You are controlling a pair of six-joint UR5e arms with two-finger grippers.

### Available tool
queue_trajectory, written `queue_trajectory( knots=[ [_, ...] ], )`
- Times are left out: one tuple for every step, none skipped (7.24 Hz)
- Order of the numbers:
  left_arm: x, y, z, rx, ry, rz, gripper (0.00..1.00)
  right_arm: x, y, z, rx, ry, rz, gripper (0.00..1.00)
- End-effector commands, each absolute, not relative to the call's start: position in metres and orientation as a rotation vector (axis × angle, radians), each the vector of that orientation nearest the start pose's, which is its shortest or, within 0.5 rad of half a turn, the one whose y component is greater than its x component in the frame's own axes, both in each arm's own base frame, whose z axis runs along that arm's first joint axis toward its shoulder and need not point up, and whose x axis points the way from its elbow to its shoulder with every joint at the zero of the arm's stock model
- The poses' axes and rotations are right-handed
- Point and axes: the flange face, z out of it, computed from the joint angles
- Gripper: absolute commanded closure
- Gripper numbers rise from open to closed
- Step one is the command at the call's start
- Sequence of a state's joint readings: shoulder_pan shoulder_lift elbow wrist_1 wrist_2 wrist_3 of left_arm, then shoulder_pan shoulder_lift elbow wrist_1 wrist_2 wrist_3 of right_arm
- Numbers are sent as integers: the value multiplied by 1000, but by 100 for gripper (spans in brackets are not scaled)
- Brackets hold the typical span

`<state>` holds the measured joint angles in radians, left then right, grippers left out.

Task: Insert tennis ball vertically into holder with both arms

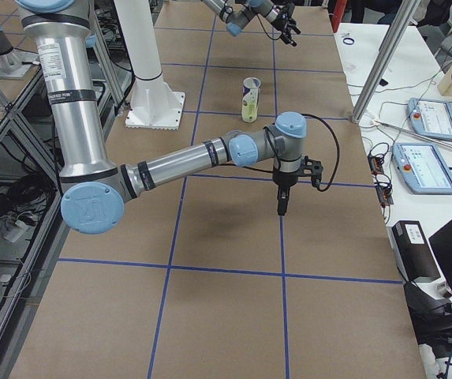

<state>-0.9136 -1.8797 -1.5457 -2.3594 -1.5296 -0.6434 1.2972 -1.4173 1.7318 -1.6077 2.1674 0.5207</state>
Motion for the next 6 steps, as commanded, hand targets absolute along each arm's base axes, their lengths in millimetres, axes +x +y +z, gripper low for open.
queue_trajectory(
  knots=[
    [242,-620,427,525,614,17,1,-26,-554,554,9,-715,64,1],
    [228,-625,432,448,562,113,1,-10,-554,569,4,-742,42,1],
    [208,-625,447,436,503,216,2,7,-554,578,16,-773,16,1],
    [162,-628,468,390,521,213,2,13,-553,586,22,-791,-19,1],
    [111,-630,472,276,669,151,2,16,-551,594,30,-789,-58,1],
    [60,-607,499,190,832,95,1,25,-549,603,24,-788,-47,1]
  ],
)
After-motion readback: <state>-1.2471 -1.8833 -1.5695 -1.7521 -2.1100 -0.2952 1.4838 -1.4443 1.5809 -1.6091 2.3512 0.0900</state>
